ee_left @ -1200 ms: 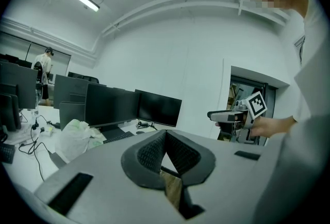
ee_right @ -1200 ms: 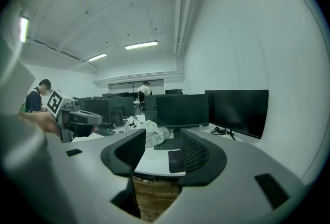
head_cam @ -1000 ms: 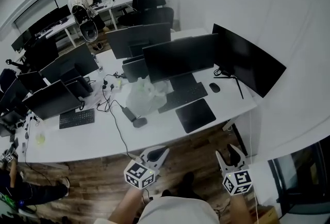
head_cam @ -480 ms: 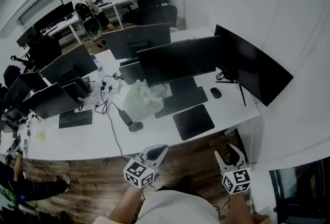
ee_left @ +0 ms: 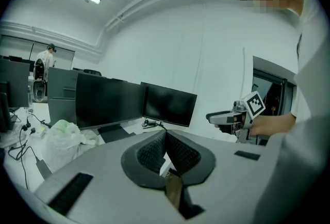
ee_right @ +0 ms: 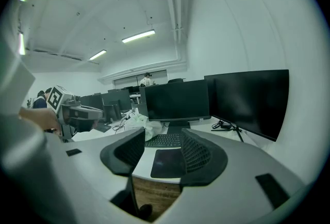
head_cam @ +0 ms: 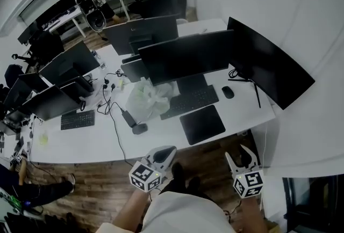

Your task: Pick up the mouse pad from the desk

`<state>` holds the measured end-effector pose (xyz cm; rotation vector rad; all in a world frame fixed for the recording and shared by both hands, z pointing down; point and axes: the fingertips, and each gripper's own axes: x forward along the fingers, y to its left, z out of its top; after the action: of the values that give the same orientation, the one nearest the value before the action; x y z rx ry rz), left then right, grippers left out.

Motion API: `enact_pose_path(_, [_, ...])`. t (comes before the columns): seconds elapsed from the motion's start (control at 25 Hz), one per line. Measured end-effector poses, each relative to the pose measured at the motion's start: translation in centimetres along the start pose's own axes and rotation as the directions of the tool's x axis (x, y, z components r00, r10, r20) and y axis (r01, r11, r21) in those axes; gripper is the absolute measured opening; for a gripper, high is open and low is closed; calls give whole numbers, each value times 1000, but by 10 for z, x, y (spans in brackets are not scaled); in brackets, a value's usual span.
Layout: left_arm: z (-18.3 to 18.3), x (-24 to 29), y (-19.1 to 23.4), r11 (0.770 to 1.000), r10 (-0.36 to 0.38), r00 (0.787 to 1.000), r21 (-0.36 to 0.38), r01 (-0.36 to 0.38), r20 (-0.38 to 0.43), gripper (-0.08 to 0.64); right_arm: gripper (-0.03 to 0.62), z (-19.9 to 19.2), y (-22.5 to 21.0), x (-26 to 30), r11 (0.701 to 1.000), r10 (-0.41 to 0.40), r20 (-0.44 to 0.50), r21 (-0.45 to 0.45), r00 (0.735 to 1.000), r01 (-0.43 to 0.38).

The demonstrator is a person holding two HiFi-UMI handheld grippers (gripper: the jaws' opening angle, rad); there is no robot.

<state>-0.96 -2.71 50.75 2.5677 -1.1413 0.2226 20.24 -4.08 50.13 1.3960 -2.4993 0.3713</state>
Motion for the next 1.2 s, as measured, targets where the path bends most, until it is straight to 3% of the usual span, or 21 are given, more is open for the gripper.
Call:
enact_pose_path(0.64, [-13,93,95,996,-89,991,-19,87,-102,15,239,-18,-43,106,998,-48,-134,40,990,54])
enact_pose_path(1.2, [-50,167,162,978,-209,957,-46,204,-202,15,255,-65,-74,195,990,-107,-303,59,947,130])
